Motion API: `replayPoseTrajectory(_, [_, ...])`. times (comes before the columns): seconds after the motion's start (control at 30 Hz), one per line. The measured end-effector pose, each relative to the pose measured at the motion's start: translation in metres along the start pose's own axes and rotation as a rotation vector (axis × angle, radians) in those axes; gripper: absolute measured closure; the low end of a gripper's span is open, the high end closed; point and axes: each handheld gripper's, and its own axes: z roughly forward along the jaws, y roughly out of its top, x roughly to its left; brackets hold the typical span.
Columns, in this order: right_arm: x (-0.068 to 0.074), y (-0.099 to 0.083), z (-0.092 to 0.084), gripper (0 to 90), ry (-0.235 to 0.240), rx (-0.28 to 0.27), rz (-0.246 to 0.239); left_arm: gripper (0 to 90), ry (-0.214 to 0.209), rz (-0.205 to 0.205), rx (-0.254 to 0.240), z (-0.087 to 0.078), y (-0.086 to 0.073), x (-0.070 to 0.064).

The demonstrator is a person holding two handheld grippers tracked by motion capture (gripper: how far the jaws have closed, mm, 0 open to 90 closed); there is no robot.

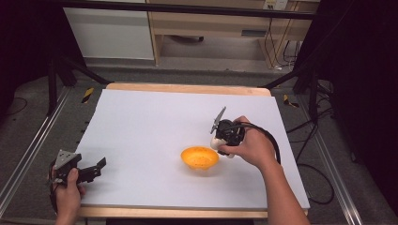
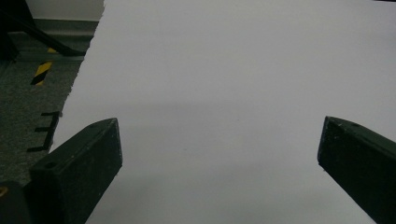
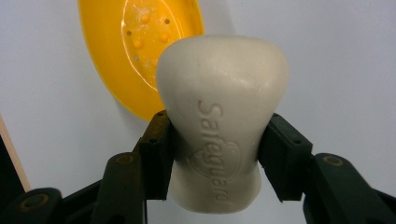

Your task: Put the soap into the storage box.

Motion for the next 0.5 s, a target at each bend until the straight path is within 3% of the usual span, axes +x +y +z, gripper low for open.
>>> replayPoseTrajectory(0.03, [-0.001,0.001,0.000,49.8,0.005,-0.008,-0.037,0.0,0.000,0.000,0.000,0.000,0.000,0.000])
replayPoseTrajectory(0.1, [0.003,0.006,0.000,49.8,0.009,0.004,-0.021,0.0,0.001,0.001,0.000,0.000,0.000,0.000])
replayPoseTrajectory(0.13, [0.002,0.007,0.000,49.8,0.012,0.003,-0.050,0.0,0.002,0.004,0.000,0.000,0.000,0.000])
replayPoseTrajectory(0.17, [0.004,0.010,0.000,49.8,0.015,0.008,-0.035,0.0,0.001,0.001,0.000,0.000,0.000,0.000])
replayPoseTrajectory(0.27, [0.006,0.016,0.001,49.8,0.024,0.002,-0.074,0.0,0.003,0.006,0.000,0.000,0.000,0.000])
replayPoseTrajectory(0.4, [0.011,0.024,0.001,49.8,0.037,0.011,-0.071,0.0,0.001,0.001,0.000,0.000,0.000,0.000])
replayPoseTrajectory(0.5, [0.012,0.028,0.003,49.8,0.043,-0.003,-0.102,0.0,0.002,0.007,0.001,0.000,0.000,0.000])
